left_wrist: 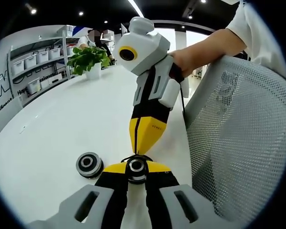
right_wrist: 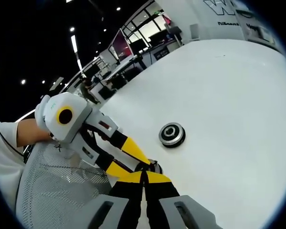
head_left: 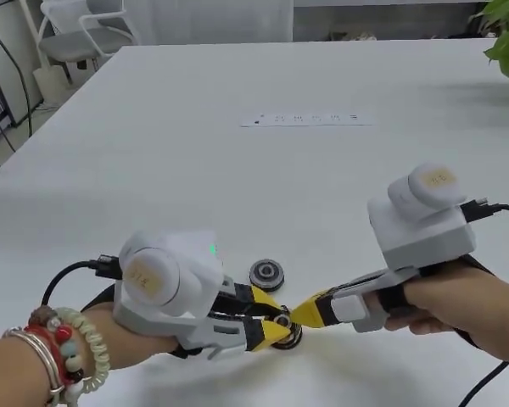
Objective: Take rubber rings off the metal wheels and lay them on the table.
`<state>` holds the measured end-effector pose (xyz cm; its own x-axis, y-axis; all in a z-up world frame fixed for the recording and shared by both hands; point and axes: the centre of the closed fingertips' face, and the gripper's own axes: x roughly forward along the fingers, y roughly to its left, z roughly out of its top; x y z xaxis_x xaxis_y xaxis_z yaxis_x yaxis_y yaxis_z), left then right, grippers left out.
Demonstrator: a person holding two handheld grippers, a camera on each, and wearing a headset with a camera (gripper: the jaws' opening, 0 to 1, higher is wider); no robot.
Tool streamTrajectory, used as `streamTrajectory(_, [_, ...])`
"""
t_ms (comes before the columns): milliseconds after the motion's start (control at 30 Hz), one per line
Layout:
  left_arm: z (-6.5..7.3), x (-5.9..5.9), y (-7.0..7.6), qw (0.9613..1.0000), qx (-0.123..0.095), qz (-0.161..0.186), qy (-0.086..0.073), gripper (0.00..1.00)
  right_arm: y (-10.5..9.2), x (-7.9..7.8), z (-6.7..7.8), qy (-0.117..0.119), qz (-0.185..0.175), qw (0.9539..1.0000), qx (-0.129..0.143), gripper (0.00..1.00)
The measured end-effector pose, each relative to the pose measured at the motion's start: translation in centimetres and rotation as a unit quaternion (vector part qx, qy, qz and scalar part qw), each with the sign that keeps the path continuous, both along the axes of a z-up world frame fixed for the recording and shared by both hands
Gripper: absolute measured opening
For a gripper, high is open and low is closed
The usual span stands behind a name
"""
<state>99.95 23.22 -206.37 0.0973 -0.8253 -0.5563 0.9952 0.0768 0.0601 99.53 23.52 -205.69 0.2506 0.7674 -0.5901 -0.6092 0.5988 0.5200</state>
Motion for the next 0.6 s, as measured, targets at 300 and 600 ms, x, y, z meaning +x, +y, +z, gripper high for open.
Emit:
streamTrajectory(300, [-0.01,-0.02,-0.02,1.0000,0.000,-0.002,0.000,0.08,0.15,-0.18,-0.02,0.009,-0.009,0.9999,0.009,0.00])
streamTrajectory(600, [-0.01,0.01,-0.04,1.0000,0.000,-0.004,0.003,0.08,0.37,-0.20,0.15,0.013,-0.010,0.9997,0.016,0.00])
